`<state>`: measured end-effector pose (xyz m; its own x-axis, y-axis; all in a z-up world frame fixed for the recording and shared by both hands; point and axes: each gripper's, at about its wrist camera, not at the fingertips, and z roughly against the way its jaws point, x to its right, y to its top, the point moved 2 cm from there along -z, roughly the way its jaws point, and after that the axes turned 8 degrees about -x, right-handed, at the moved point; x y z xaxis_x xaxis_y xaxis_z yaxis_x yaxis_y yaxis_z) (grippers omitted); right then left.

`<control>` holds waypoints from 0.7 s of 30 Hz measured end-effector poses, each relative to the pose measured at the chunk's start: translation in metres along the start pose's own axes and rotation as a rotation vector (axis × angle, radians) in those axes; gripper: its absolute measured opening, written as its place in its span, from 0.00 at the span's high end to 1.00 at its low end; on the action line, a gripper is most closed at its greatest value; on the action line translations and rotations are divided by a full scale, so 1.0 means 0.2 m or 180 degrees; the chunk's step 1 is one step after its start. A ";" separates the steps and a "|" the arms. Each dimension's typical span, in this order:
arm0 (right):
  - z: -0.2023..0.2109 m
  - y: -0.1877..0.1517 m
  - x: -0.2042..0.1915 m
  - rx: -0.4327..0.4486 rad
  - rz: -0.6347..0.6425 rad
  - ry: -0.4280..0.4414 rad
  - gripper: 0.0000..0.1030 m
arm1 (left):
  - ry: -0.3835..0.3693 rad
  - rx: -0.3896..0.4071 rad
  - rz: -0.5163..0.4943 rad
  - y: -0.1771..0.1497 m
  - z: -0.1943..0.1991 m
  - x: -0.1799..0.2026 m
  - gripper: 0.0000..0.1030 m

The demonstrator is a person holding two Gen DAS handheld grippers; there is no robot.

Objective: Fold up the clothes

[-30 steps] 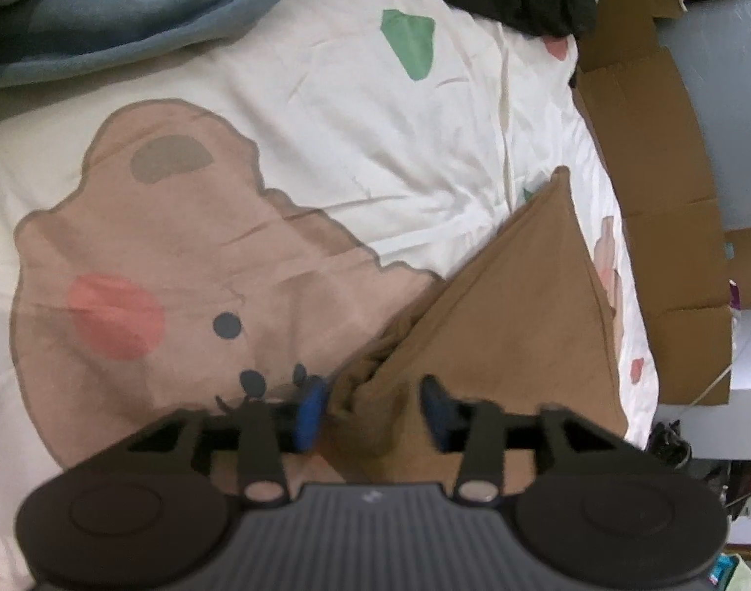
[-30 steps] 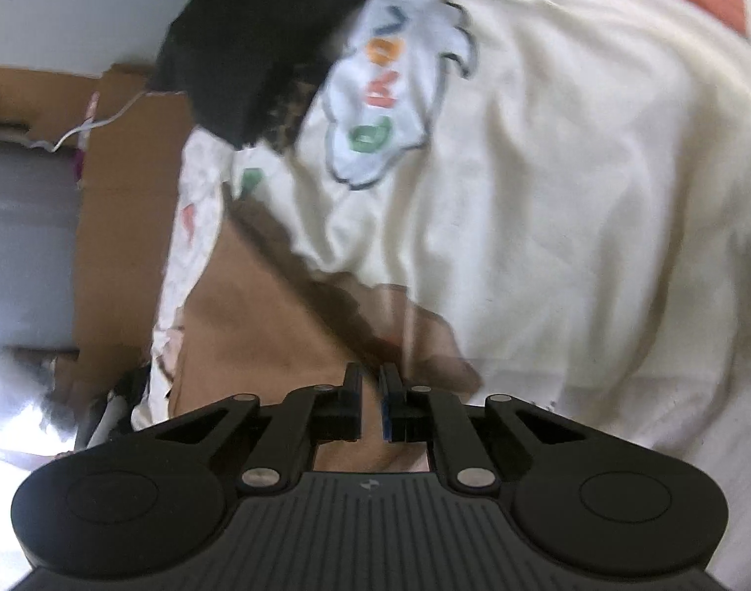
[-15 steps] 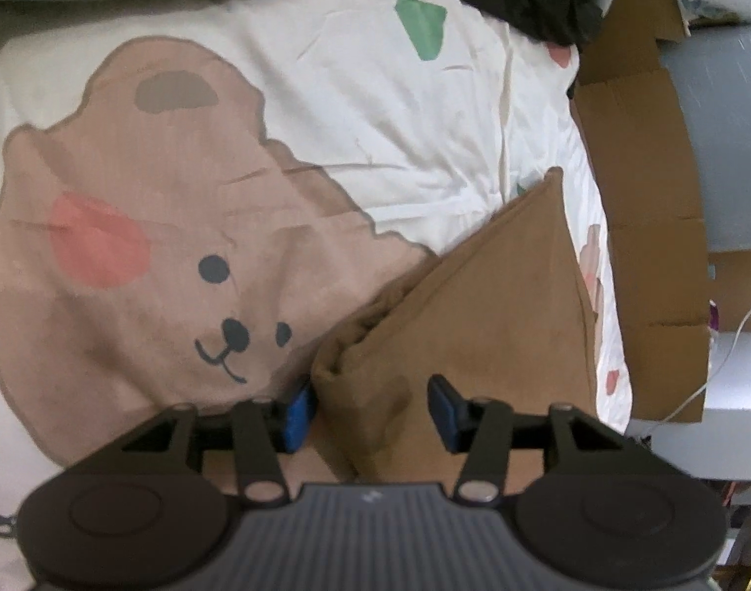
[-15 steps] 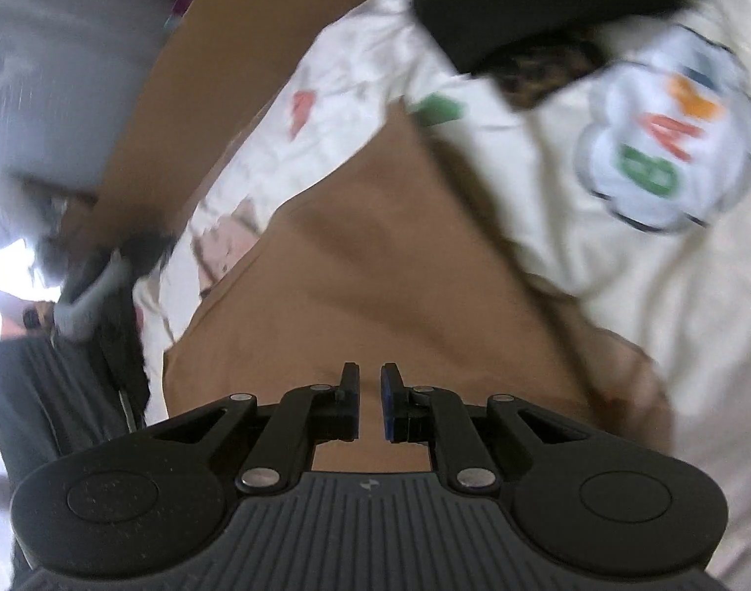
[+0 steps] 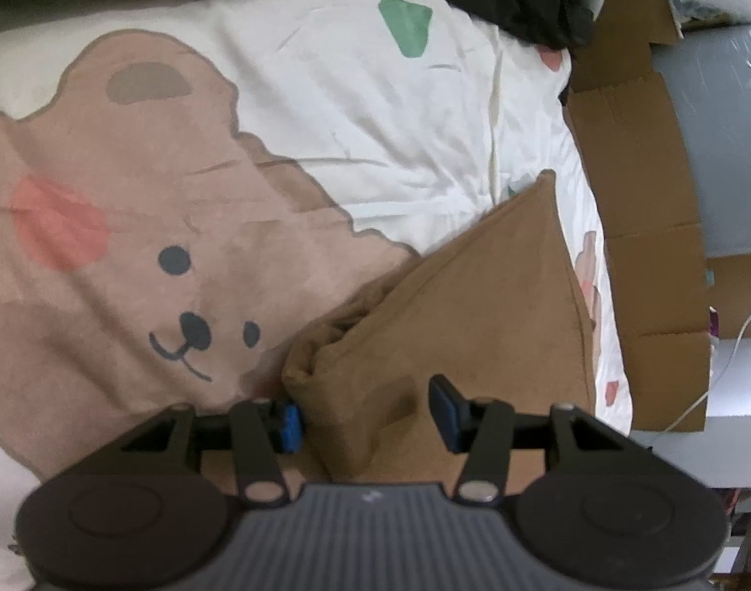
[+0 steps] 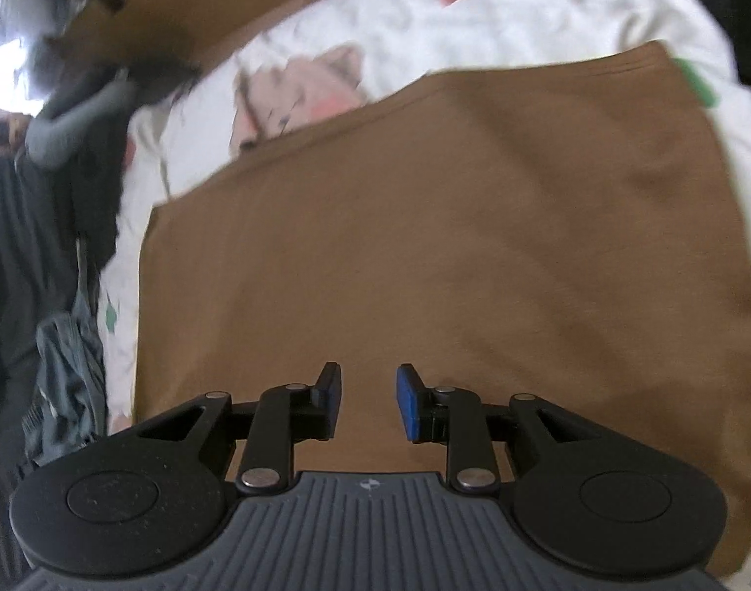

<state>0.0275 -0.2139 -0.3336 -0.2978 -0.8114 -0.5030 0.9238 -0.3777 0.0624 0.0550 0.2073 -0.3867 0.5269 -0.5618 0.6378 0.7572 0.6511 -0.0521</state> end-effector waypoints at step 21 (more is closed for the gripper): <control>-0.34 -0.36 -0.08 -0.0563 -0.0146 0.0025 0.93 | -0.0151 -0.0078 -0.0050 -0.05 0.00 -0.04 0.53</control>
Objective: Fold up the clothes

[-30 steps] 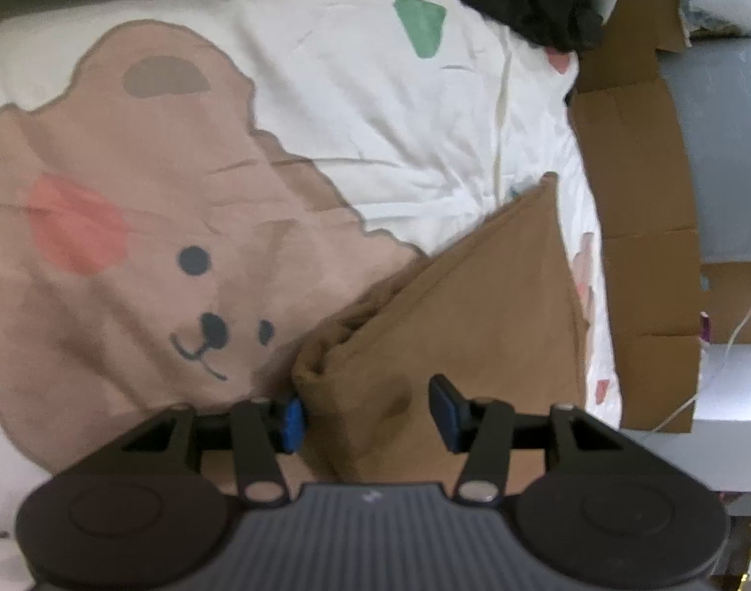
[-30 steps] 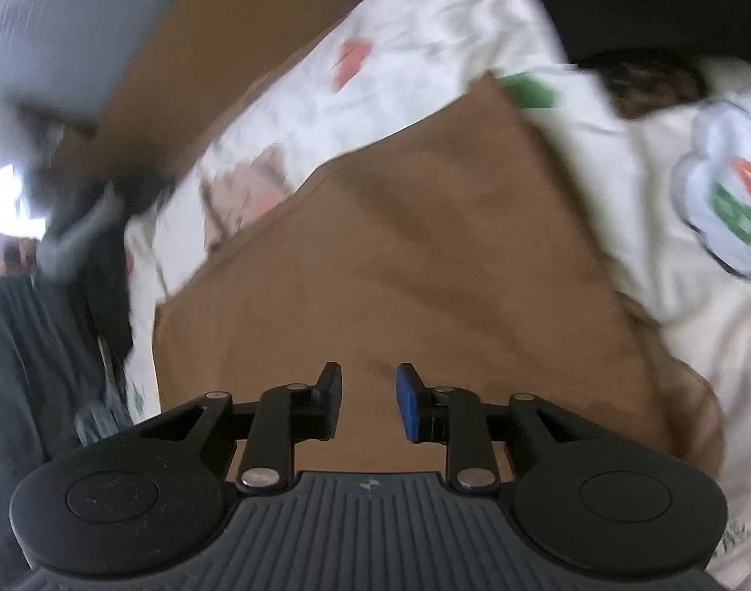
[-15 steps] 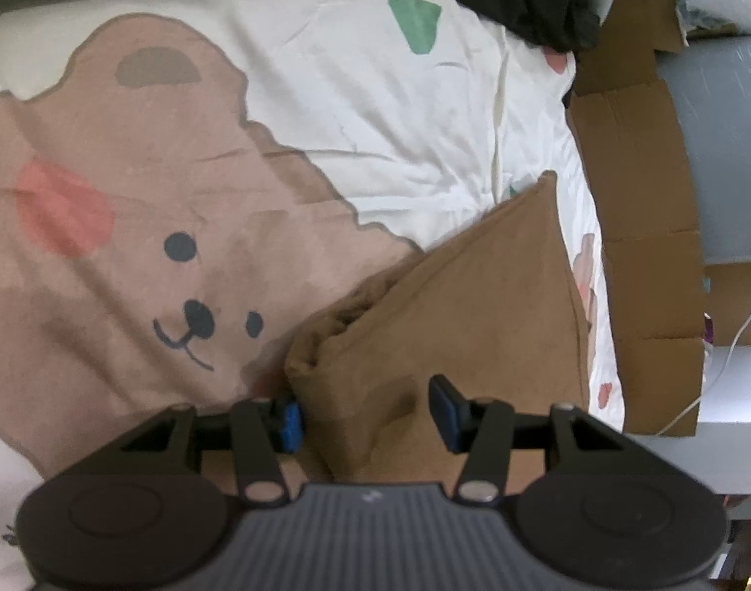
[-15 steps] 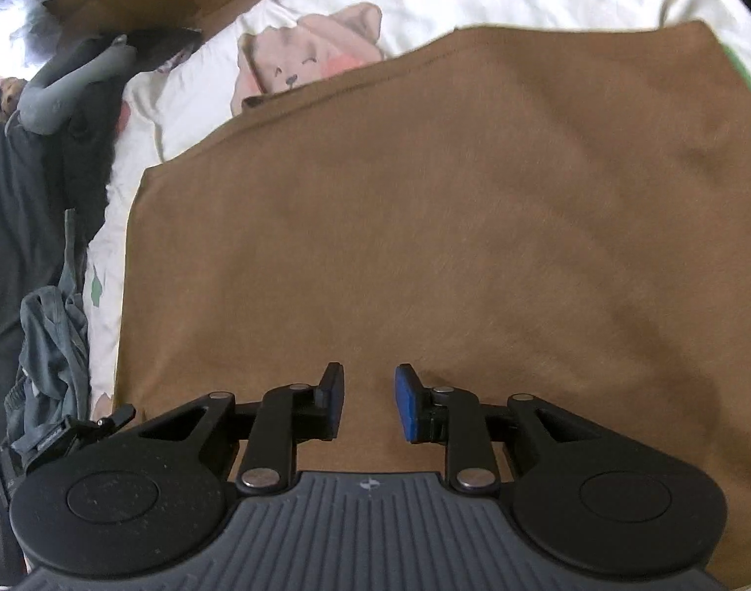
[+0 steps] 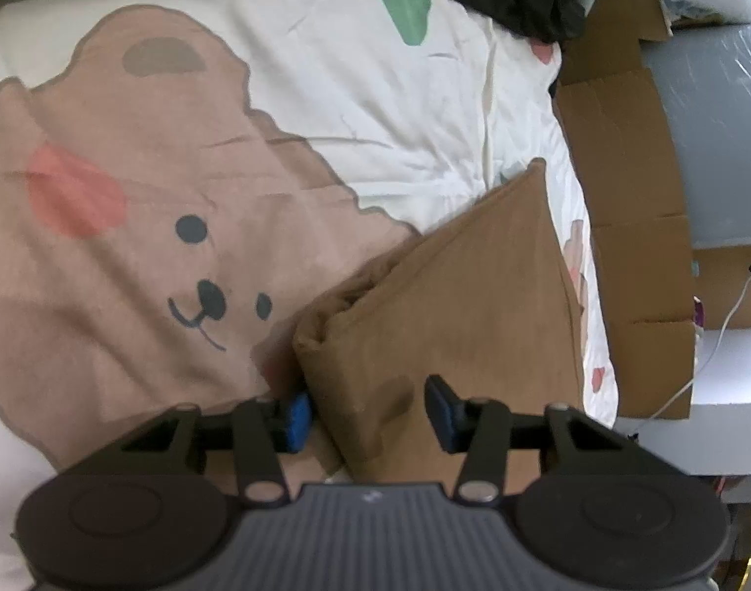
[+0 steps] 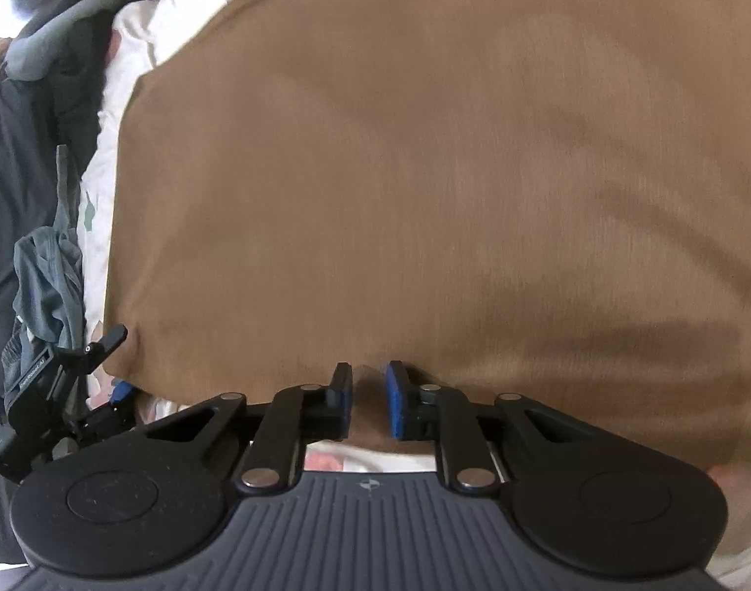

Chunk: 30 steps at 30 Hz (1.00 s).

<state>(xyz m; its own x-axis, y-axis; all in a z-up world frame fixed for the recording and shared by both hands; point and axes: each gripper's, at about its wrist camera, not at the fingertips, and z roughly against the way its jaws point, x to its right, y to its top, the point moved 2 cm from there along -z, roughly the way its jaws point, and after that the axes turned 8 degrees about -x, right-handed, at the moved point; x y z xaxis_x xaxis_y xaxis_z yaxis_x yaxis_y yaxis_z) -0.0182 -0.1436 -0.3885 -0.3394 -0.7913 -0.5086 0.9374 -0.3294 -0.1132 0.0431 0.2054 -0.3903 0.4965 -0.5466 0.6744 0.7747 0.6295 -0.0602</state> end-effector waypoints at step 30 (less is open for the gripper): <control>-0.01 0.00 -0.14 -0.0148 0.0050 0.0071 0.98 | -0.0103 0.0036 0.0088 0.01 0.02 -0.10 0.67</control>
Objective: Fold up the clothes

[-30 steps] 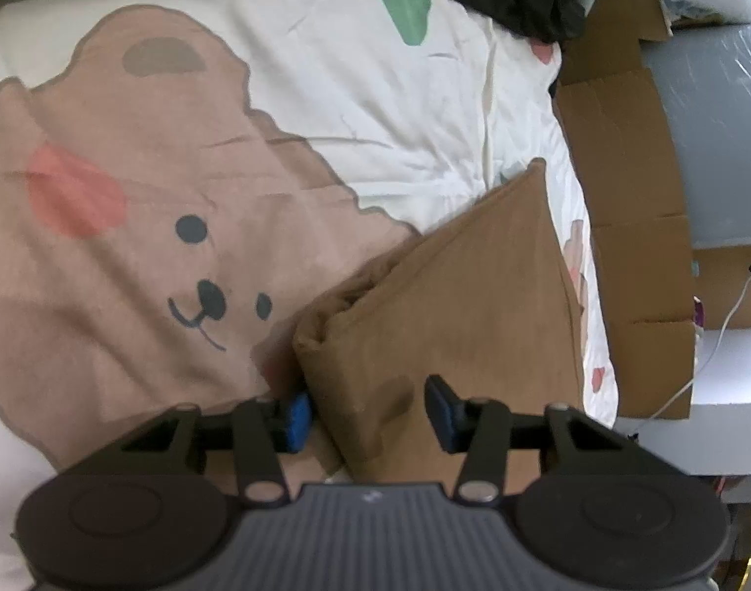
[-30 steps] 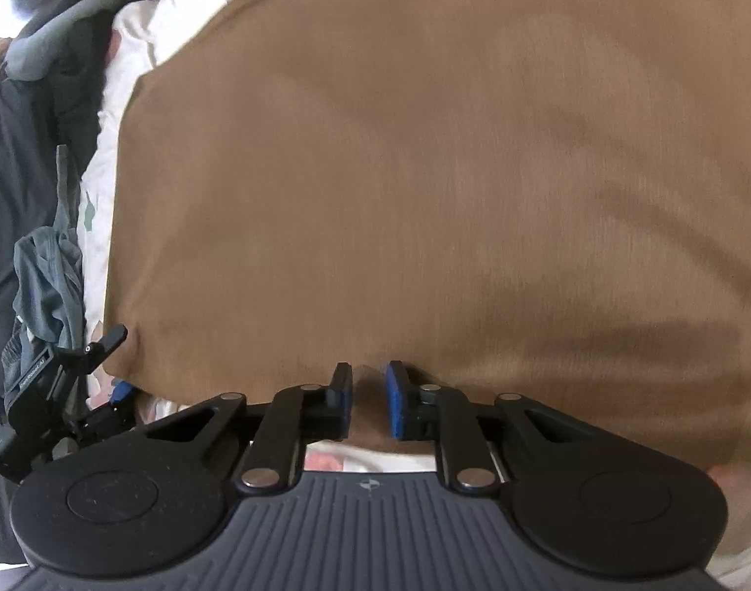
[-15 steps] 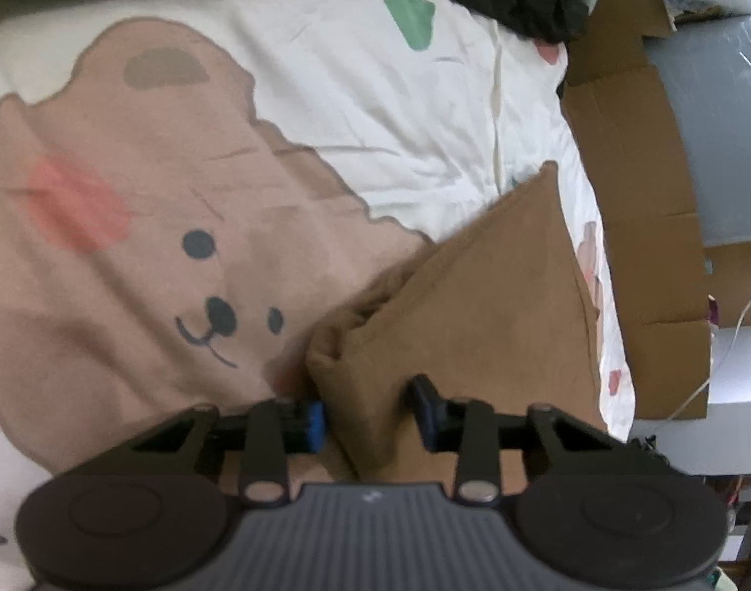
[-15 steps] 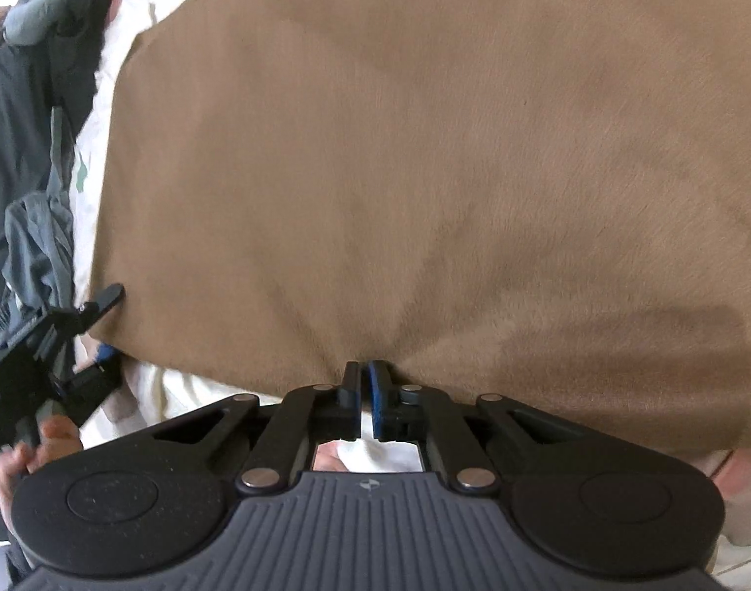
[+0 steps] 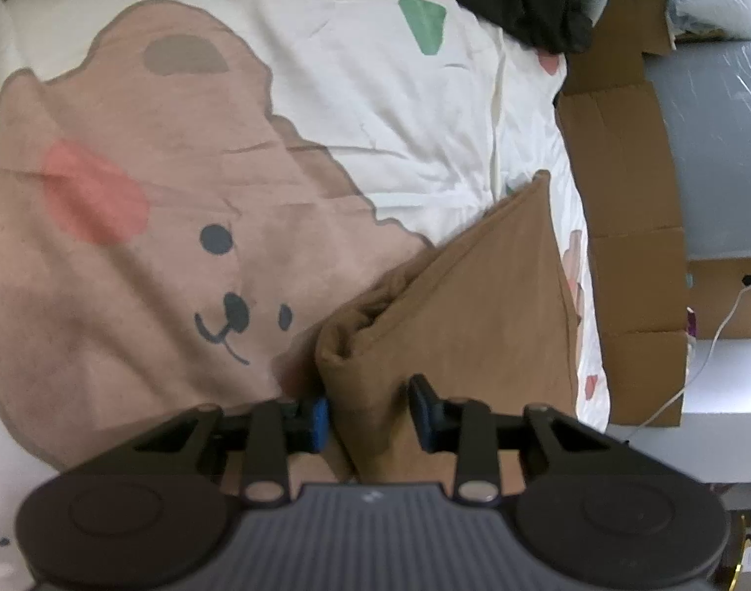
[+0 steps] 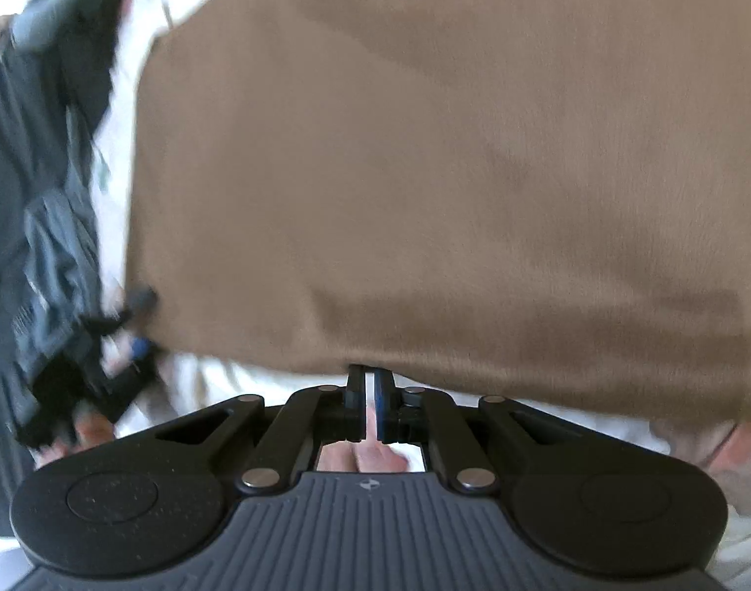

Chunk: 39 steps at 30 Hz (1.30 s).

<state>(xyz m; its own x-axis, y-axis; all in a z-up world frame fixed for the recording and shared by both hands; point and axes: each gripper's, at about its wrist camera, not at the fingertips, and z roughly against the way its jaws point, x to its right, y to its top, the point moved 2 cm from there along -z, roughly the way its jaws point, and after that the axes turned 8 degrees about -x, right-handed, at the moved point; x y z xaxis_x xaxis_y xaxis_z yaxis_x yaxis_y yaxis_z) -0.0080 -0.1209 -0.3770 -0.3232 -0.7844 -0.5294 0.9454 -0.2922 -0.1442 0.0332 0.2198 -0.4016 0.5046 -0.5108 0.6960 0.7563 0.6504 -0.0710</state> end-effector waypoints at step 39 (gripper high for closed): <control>-0.22 0.09 -0.06 -0.0216 0.0092 -0.0528 0.95 | -0.0109 -0.0040 -0.0063 -0.01 0.29 -0.42 0.91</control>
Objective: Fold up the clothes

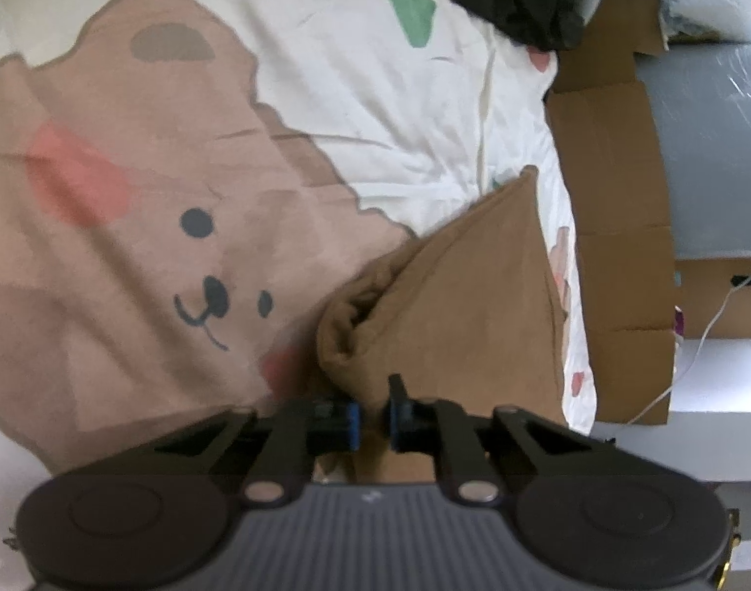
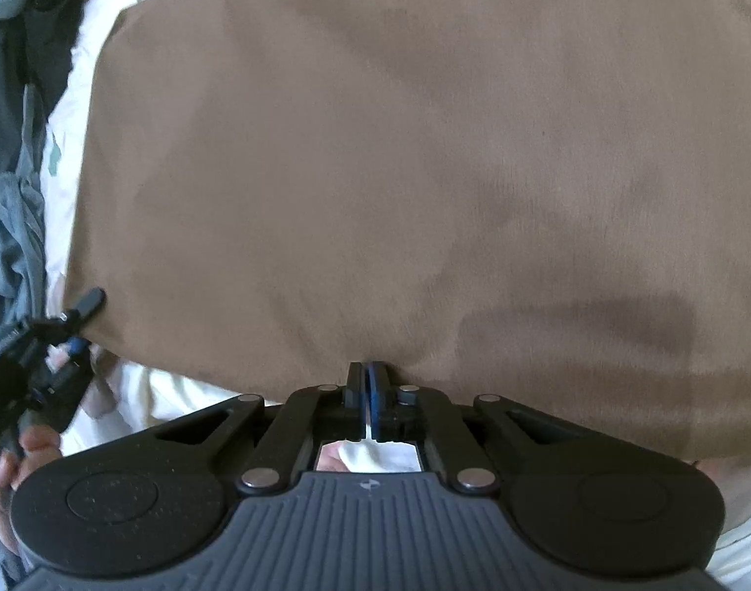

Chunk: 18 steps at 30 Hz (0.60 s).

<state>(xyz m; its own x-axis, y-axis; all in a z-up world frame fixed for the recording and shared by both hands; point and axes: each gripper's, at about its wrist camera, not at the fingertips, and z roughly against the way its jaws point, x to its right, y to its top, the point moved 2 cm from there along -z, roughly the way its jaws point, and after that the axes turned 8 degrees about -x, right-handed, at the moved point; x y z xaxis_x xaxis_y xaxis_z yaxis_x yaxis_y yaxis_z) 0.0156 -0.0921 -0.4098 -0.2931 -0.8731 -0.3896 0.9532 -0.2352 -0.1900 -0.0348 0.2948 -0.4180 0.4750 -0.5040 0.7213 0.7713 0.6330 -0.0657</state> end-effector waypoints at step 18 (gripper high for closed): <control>-0.10 0.03 0.00 0.0035 0.0041 -0.0105 0.95 | -0.0536 -0.0070 -0.0376 -0.18 0.26 0.21 0.95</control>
<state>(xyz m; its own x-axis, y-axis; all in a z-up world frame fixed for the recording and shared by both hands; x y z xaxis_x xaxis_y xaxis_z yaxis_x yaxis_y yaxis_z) 0.0205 -0.0849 -0.4284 -0.2785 -0.8896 -0.3619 0.9577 -0.2285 -0.1751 -0.0635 0.2809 -0.3497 0.3045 -0.4674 0.8299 0.8274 0.5615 0.0126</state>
